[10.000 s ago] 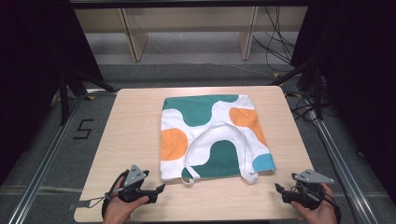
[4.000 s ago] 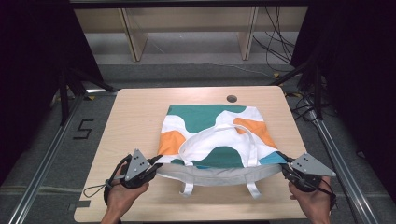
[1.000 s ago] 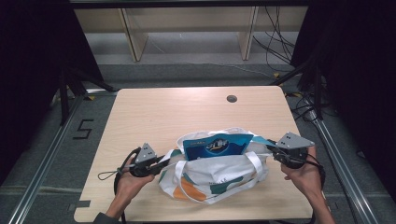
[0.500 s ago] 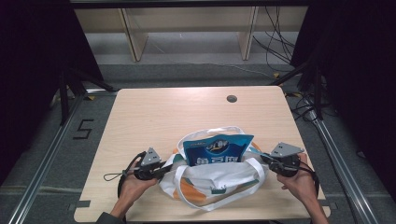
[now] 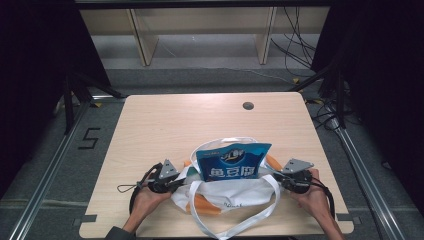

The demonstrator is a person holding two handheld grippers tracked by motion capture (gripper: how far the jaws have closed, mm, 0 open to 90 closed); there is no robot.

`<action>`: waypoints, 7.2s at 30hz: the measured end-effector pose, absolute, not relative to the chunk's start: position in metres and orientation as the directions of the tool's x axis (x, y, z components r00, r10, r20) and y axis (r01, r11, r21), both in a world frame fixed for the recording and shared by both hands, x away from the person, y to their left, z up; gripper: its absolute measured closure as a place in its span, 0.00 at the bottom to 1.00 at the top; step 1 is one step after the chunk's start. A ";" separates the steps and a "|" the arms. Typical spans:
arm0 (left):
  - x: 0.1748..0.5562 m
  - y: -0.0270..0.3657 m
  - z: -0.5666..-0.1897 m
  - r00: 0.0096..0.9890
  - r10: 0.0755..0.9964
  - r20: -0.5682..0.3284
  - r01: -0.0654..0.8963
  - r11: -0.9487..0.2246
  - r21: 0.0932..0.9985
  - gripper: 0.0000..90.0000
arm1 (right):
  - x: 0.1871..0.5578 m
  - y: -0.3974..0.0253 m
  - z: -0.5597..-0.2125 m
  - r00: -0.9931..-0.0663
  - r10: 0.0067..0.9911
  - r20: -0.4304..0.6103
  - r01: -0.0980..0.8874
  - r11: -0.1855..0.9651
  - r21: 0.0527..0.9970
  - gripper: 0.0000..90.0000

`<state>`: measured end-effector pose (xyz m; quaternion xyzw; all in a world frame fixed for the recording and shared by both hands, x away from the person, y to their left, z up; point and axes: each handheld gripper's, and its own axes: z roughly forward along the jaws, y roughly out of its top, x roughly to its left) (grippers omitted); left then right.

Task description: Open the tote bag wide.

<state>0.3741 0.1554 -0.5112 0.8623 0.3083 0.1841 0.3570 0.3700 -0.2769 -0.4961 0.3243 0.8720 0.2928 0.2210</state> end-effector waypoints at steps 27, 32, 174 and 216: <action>0.440 0.172 -0.503 0.592 0.806 -0.012 0.511 -0.363 0.779 0.46 | 0.426 -0.275 -0.471 -0.546 0.828 -0.130 0.461 0.426 0.778 0.59; 0.428 0.182 -0.472 0.585 0.810 -0.048 0.501 -0.314 0.806 0.40 | 0.412 -0.285 -0.436 -0.551 0.834 -0.028 0.425 0.310 0.850 0.56; 0.465 0.147 -0.517 0.620 0.783 0.054 0.441 -0.404 0.801 0.99 | 0.445 -0.260 -0.491 -0.623 0.738 -0.260 0.426 0.598 0.679 0.98; 0.440 0.123 -0.518 0.652 0.757 0.047 0.459 -0.442 0.771 0.99 | 0.435 -0.225 -0.499 -0.702 0.699 -0.135 0.454 0.586 0.671 1.00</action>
